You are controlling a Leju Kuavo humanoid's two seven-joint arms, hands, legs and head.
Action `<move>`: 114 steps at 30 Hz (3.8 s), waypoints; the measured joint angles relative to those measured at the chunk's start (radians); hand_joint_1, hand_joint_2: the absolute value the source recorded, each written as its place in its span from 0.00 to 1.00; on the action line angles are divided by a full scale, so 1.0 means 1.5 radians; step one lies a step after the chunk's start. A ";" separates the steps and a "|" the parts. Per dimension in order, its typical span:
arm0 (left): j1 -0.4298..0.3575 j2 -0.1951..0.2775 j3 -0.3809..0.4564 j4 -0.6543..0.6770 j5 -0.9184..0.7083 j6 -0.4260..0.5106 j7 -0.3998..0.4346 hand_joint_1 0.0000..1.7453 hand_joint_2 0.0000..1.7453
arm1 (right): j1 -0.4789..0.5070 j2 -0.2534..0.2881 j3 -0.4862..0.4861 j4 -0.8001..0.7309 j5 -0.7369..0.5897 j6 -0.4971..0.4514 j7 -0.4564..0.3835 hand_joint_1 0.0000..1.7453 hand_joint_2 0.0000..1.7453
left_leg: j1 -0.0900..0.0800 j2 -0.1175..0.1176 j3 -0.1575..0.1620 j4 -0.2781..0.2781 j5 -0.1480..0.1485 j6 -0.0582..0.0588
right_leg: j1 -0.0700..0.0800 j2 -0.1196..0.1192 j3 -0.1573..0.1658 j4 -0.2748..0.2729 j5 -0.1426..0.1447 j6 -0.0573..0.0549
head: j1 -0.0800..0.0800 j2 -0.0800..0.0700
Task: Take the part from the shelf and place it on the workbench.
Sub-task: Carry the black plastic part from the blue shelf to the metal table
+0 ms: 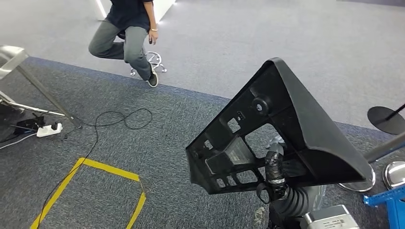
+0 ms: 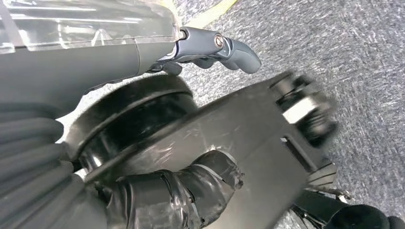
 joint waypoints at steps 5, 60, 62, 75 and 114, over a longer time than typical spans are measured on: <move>-0.001 -0.001 0.000 0.000 -0.014 -0.006 0.006 0.00 1.00 | -0.001 0.001 -0.001 0.000 0.001 0.000 0.006 0.81 1.00 | -0.009 0.008 0.035 -0.072 0.014 0.019 | 0.005 -0.023 0.011 -0.008 -0.007 0.016 | 0.001 0.000; -0.350 -0.091 0.135 -0.022 -0.132 0.035 0.392 0.00 1.00 | -0.165 0.031 0.140 0.123 -0.145 0.037 0.008 0.81 1.00 | 0.001 -0.016 -0.060 0.064 -0.003 0.001 | 0.003 0.005 -0.031 0.012 0.013 -0.004 | 0.000 0.000; -0.367 -0.092 0.137 -0.017 -0.123 0.035 0.393 0.00 1.00 | -0.169 0.037 0.147 0.125 -0.157 0.044 0.001 0.81 1.00 | -0.005 0.007 -0.019 -0.018 0.029 0.007 | 0.005 -0.005 -0.025 0.012 0.008 -0.001 | 0.000 0.000; -0.065 -0.060 0.161 0.014 -0.084 0.036 0.178 0.00 1.00 | -0.123 0.030 0.121 0.142 -0.069 0.000 0.013 0.81 1.00 | -0.013 -0.035 0.046 -0.085 0.017 0.045 | 0.008 0.038 -0.094 0.132 -0.019 0.019 | 0.008 0.000; -0.106 -0.049 0.161 0.018 -0.055 0.010 0.211 0.00 1.00 | -0.138 0.027 0.134 0.118 -0.089 0.000 0.034 0.81 1.00 | -0.006 -0.025 0.075 -0.059 -0.047 0.010 | 0.009 0.046 -0.057 -0.002 0.049 -0.003 | 0.009 0.000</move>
